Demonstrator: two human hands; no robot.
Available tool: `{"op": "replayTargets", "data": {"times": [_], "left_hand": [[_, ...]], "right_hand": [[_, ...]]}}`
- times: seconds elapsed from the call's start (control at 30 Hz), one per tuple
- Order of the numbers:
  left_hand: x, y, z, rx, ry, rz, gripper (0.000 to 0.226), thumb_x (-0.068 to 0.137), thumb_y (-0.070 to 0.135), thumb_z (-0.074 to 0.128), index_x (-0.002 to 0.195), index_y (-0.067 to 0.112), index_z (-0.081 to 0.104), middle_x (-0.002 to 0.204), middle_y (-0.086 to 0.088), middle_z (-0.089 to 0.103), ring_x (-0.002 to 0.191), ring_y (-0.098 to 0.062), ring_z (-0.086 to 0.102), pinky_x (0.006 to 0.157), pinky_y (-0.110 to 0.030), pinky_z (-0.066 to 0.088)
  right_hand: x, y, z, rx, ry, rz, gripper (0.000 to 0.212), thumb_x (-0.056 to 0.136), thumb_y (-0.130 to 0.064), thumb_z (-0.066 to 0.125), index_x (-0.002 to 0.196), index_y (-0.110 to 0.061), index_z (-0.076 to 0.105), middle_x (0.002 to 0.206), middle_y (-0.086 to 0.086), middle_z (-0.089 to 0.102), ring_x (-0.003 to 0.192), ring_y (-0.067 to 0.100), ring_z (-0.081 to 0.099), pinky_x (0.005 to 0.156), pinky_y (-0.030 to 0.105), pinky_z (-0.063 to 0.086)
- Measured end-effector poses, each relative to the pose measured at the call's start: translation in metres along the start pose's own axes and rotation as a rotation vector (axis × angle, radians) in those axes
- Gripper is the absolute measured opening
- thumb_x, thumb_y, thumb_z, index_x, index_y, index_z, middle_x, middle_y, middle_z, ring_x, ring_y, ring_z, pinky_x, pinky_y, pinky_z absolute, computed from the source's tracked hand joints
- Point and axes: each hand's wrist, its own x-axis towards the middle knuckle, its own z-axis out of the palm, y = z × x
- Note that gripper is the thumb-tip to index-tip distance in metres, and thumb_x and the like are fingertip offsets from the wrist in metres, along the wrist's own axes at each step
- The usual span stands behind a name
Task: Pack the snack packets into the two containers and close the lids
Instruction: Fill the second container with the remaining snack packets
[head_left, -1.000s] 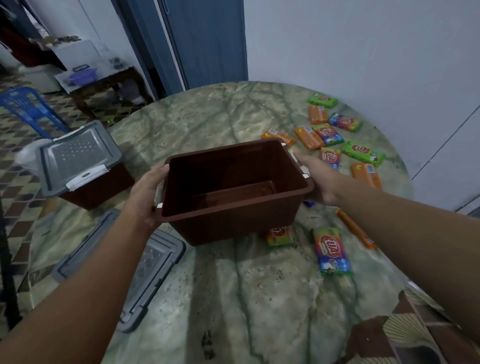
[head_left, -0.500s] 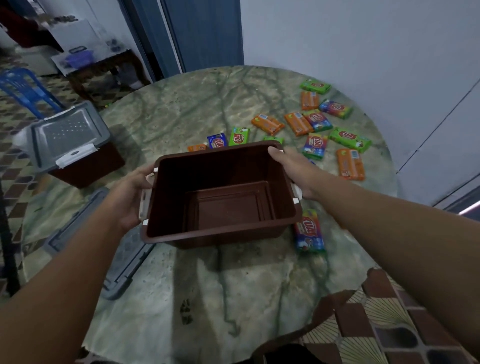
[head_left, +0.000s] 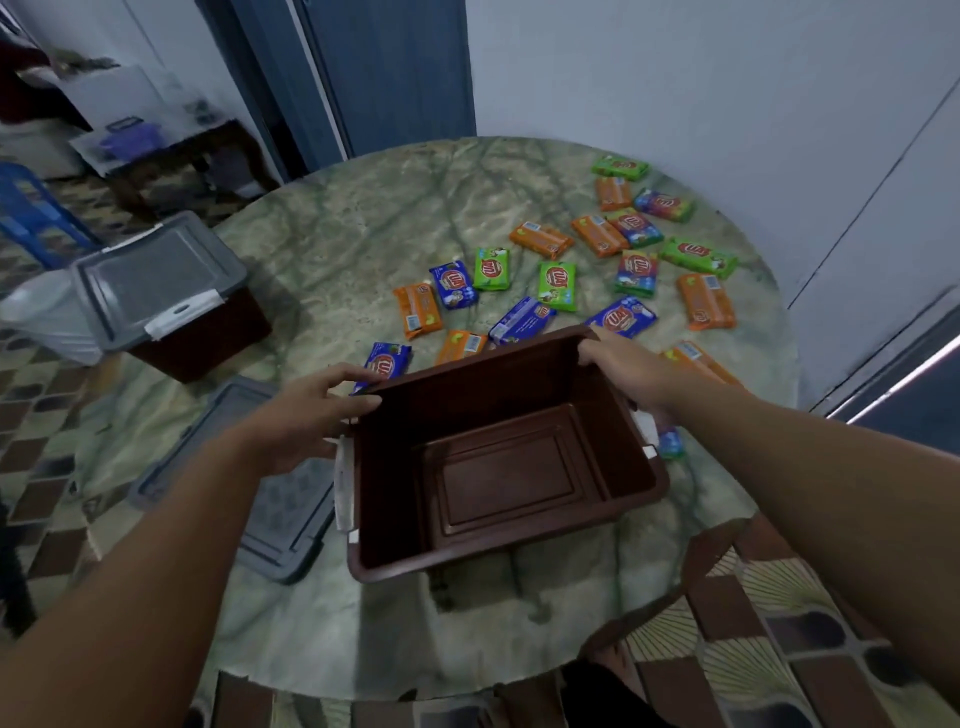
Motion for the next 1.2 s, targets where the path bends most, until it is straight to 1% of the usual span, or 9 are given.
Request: {"op": "replayTargets", "data": {"times": [0.13, 0.23, 0.33, 0.53, 0.63, 0.73, 0.87, 1.03, 1.2], "left_hand": [[-0.003, 0.006, -0.012, 0.146, 0.027, 0.049, 0.031, 0.094, 0.003, 0.065, 0.108, 0.030, 0.068, 0.093, -0.016, 0.061, 0.077, -0.025, 0.062, 0.060, -0.034, 0.054], [-0.006, 0.011, -0.016, 0.338, 0.000, 0.022, 0.028, 0.093, 0.001, 0.063, 0.103, 0.027, 0.066, 0.085, -0.015, 0.059, 0.070, -0.024, 0.061, 0.059, -0.033, 0.052], [-0.007, 0.011, -0.009, 0.459, -0.052, -0.047, 0.010, 0.093, 0.014, 0.071, 0.100, 0.022, 0.069, 0.089, -0.014, 0.064, 0.067, -0.022, 0.062, 0.061, -0.034, 0.057], [0.001, 0.019, 0.000, 0.635, -0.057, -0.072, 0.015, 0.090, 0.029, 0.076, 0.104, 0.026, 0.071, 0.114, -0.012, 0.062, 0.087, -0.025, 0.069, 0.077, -0.045, 0.063], [0.002, 0.034, 0.004, 0.781, -0.083, -0.029, 0.026, 0.085, 0.042, 0.079, 0.109, 0.035, 0.071, 0.124, -0.003, 0.061, 0.109, -0.023, 0.062, 0.093, -0.044, 0.057], [0.004, 0.052, 0.018, 0.767, -0.043, 0.072, 0.047, 0.084, 0.051, 0.077, 0.124, 0.031, 0.064, 0.122, -0.002, 0.062, 0.109, -0.019, 0.061, 0.091, -0.034, 0.050], [0.022, 0.076, 0.055, 0.730, 0.049, 0.208, 0.038, 0.092, 0.046, 0.069, 0.121, 0.022, 0.065, 0.121, -0.001, 0.061, 0.109, -0.020, 0.061, 0.098, -0.040, 0.050], [0.047, 0.095, 0.110, 0.753, 0.017, 0.280, 0.025, 0.099, 0.036, 0.062, 0.111, 0.015, 0.068, 0.107, -0.005, 0.068, 0.098, -0.022, 0.066, 0.083, -0.038, 0.053], [0.076, 0.106, 0.153, 0.764, 0.036, 0.229, 0.021, 0.097, 0.033, 0.064, 0.101, 0.013, 0.072, 0.099, -0.008, 0.072, 0.094, -0.023, 0.070, 0.091, -0.044, 0.057]], "right_hand": [[-0.013, 0.010, 0.008, 0.052, 0.036, -0.024, 0.043, 0.063, -0.039, 0.055, 0.103, -0.029, 0.066, 0.091, 0.018, 0.058, 0.078, 0.032, 0.053, 0.067, 0.047, 0.035], [-0.026, 0.011, 0.017, 0.077, 0.008, -0.034, 0.034, 0.081, -0.022, 0.051, 0.112, -0.016, 0.062, 0.093, 0.018, 0.060, 0.079, 0.032, 0.058, 0.065, 0.042, 0.042], [-0.030, 0.022, 0.019, -0.019, -0.028, -0.024, 0.027, 0.086, -0.014, 0.046, 0.109, -0.013, 0.060, 0.089, 0.017, 0.057, 0.075, 0.030, 0.054, 0.062, 0.039, 0.038], [-0.034, 0.027, 0.020, -0.092, -0.025, 0.023, 0.013, 0.090, -0.004, 0.044, 0.094, -0.013, 0.054, 0.080, 0.007, 0.049, 0.067, 0.018, 0.046, 0.058, 0.031, 0.034], [-0.036, 0.020, 0.022, -0.072, 0.013, 0.000, 0.014, 0.100, -0.013, 0.043, 0.094, -0.009, 0.055, 0.092, 0.013, 0.055, 0.080, 0.021, 0.053, 0.066, 0.031, 0.038], [-0.036, 0.013, 0.019, -0.072, 0.089, -0.065, 0.036, 0.107, -0.022, 0.035, 0.111, 0.003, 0.060, 0.108, 0.016, 0.064, 0.099, 0.028, 0.060, 0.080, 0.035, 0.042], [-0.024, 0.008, 0.010, -0.095, 0.185, -0.054, 0.043, 0.104, -0.047, 0.040, 0.104, -0.011, 0.065, 0.096, 0.008, 0.064, 0.086, 0.023, 0.061, 0.078, 0.040, 0.043], [-0.003, 0.019, -0.010, -0.234, 0.296, -0.042, 0.022, 0.098, -0.039, 0.058, 0.094, -0.018, 0.063, 0.097, 0.007, 0.067, 0.092, 0.027, 0.063, 0.087, 0.047, 0.052], [0.014, 0.032, -0.033, -0.356, 0.334, -0.001, 0.025, 0.094, -0.030, 0.068, 0.097, -0.006, 0.069, 0.090, 0.002, 0.065, 0.083, 0.020, 0.061, 0.078, 0.036, 0.049]]}}
